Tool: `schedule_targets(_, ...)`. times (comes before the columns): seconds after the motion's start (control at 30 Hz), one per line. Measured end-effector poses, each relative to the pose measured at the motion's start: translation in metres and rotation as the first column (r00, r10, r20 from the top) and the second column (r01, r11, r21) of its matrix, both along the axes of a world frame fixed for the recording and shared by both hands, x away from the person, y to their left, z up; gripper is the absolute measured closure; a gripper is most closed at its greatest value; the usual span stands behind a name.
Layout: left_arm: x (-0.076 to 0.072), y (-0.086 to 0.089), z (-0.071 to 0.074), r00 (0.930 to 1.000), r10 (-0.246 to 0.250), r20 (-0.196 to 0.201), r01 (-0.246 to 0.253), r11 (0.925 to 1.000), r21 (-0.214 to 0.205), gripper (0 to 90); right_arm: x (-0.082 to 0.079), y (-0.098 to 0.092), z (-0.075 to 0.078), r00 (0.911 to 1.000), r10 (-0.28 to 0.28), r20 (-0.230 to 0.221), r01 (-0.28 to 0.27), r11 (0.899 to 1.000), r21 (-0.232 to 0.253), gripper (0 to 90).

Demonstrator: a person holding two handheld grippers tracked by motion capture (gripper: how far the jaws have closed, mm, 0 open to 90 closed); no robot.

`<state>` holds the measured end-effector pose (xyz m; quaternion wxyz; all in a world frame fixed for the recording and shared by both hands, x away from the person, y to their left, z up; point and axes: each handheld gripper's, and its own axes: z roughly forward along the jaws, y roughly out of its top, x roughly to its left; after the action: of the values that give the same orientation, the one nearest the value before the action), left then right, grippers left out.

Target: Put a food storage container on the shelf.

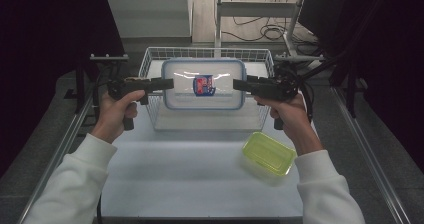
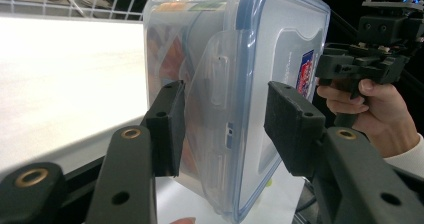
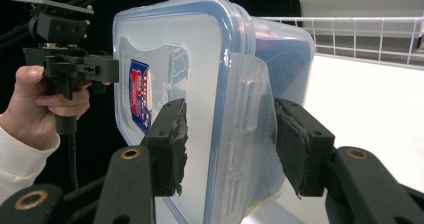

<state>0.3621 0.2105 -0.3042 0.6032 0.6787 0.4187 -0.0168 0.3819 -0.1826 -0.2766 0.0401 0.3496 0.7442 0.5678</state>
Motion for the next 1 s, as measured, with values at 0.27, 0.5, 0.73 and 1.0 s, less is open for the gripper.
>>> schedule_targets(0.27,0.028,0.002,0.009,1.0000,-0.002,-0.007,0.002,1.0000,0.003,52.0,0.026,0.002,0.007,0.9999,-0.008,-0.011,0.008,1.000,0.011,48.8)
schedule_targets(0.5,0.047,0.004,0.008,0.9997,-0.001,-0.026,0.001,1.0000,0.002,52.0,0.046,0.003,0.007,0.9996,-0.009,-0.027,0.009,1.000,0.013,48.8)
schedule_targets(0.73,0.064,0.004,0.002,0.9979,0.005,-0.064,-0.005,1.0000,-0.002,52.0,0.065,0.004,0.000,0.9982,-0.009,-0.059,0.010,1.000,0.016,48.8)
schedule_targets(1.0,0.078,0.002,-0.008,0.9935,0.016,-0.112,-0.018,0.9997,-0.015,52.1,0.081,0.002,-0.011,0.9923,-0.023,-0.122,0.026,0.999,0.025,48.8)
